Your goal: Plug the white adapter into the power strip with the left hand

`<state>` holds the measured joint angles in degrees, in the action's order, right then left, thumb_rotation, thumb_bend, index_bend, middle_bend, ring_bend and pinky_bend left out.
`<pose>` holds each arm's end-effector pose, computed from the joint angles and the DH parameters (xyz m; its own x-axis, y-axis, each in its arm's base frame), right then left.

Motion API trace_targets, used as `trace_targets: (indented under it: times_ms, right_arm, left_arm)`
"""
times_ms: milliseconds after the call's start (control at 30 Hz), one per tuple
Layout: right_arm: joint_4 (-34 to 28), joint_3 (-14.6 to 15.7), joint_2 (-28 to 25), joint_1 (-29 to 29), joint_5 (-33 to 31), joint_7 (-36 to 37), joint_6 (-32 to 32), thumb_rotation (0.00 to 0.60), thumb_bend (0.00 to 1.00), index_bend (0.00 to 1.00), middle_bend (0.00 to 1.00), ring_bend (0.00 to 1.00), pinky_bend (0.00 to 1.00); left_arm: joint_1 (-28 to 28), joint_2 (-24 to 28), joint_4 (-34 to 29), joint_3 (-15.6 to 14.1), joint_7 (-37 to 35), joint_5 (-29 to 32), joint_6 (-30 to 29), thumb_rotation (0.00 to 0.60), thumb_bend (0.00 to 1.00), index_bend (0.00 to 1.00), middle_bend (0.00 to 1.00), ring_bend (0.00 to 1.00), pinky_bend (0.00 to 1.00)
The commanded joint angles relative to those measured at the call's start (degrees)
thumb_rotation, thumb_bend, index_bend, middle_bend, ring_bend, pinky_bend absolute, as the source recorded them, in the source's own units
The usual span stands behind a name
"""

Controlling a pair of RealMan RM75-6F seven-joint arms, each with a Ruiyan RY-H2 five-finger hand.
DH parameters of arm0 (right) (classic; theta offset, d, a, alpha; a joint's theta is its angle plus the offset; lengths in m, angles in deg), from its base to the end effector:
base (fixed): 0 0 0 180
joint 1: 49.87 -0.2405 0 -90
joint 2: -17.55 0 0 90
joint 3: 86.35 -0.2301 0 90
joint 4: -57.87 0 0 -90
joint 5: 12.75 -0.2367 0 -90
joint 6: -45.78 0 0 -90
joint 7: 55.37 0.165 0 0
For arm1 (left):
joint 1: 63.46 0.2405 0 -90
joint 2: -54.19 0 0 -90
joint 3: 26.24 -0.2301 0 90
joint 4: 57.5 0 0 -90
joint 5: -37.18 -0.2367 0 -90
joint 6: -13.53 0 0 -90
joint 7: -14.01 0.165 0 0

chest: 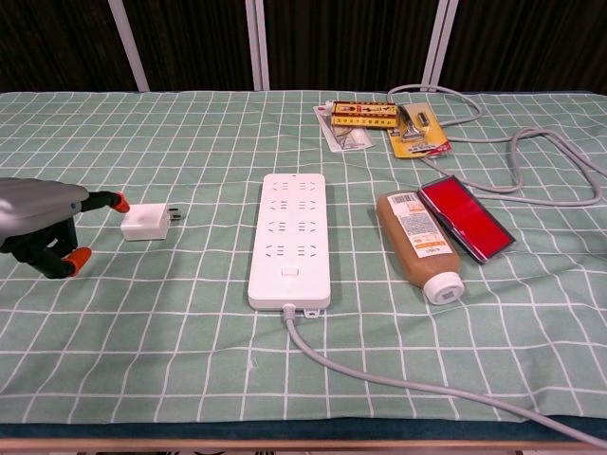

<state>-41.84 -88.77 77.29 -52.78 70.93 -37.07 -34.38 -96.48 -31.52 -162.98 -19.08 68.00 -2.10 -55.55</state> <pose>-0.2958 -0.1879 0.1208 0.0263 -0.0888 0.9957 -0.9956 0.0877 0.0341 -0.1672 0.2712 -0.0408 0.5720 0.4339 0.6961 0.8013 -0.1140 -0.5873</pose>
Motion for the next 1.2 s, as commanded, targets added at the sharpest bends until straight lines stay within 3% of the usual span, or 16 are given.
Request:
trace_targets:
  times_ms: [33,633,1200]
  right_arm:
    - [-0.03,0.00,0.00,0.00,-0.01,-0.04,0.01,0.600,0.34,0.00,0.00,0.00,0.00]
    - [-0.29,-0.02,-0.12,-0.03,-0.38,-0.07,0.32,0.600,0.34,0.00,0.00,0.00,0.00]
    - [-0.45,0.08,-0.14,0.04,-0.15,-0.17,0.19,0.600,0.34,0.00,0.00,0.00,0.00]
  left_arm:
    - [-0.47,-0.18,0.49,-0.24,-0.09,0.52,-0.13,0.600,0.54,0.12,0.89,0.87,0.91]
    - [-3.42,-2.74,3.19,-1.31,-0.90,2.74,-0.46,0.600,0.55,0.14,0.89,0.87,0.93]
    - [-3.37,-3.31,1.88,-4.42,-2.32,1.91,-1.70,0.600,0.56,0.16,0.89,0.87,0.93]
